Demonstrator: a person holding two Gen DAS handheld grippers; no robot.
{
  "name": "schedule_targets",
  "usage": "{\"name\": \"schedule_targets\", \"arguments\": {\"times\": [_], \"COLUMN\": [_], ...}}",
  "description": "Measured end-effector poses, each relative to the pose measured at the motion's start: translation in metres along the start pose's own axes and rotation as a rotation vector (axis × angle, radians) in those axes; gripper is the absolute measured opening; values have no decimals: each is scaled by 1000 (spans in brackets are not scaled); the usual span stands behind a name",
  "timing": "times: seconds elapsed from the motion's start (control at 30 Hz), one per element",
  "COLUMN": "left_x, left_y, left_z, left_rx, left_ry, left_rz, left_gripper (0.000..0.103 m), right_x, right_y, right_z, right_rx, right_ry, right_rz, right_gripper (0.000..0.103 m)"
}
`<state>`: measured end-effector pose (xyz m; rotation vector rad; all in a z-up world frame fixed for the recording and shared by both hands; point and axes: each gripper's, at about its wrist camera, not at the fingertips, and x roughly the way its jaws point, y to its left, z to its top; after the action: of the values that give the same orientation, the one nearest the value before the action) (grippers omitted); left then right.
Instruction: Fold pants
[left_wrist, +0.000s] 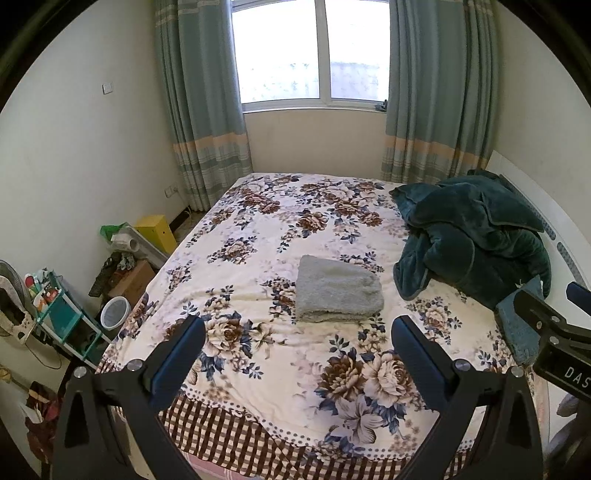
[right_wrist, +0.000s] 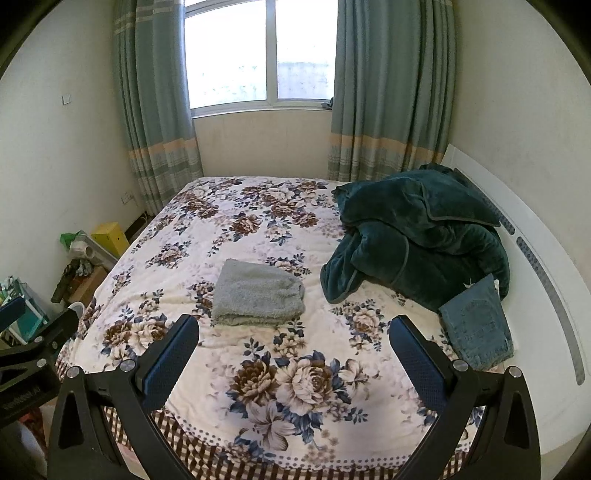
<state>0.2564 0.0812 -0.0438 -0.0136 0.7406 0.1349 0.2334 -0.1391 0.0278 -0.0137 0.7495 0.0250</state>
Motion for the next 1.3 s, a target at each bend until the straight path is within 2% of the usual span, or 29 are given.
{"name": "schedule_targets", "arguments": {"times": [0.63, 1.3], "left_x": [3, 5], "left_y": [0, 1], "left_z": [12, 15], "left_rx": [13, 17], "left_ry": [-17, -13], "left_rz": [-4, -4], "left_gripper": [103, 103], "right_x": [9, 12], "right_y": [-2, 1], "right_z": [10, -2], "right_rx": [-1, 12], "right_ry": [1, 12], "right_rz": [11, 18], "right_gripper": [103, 103]}}
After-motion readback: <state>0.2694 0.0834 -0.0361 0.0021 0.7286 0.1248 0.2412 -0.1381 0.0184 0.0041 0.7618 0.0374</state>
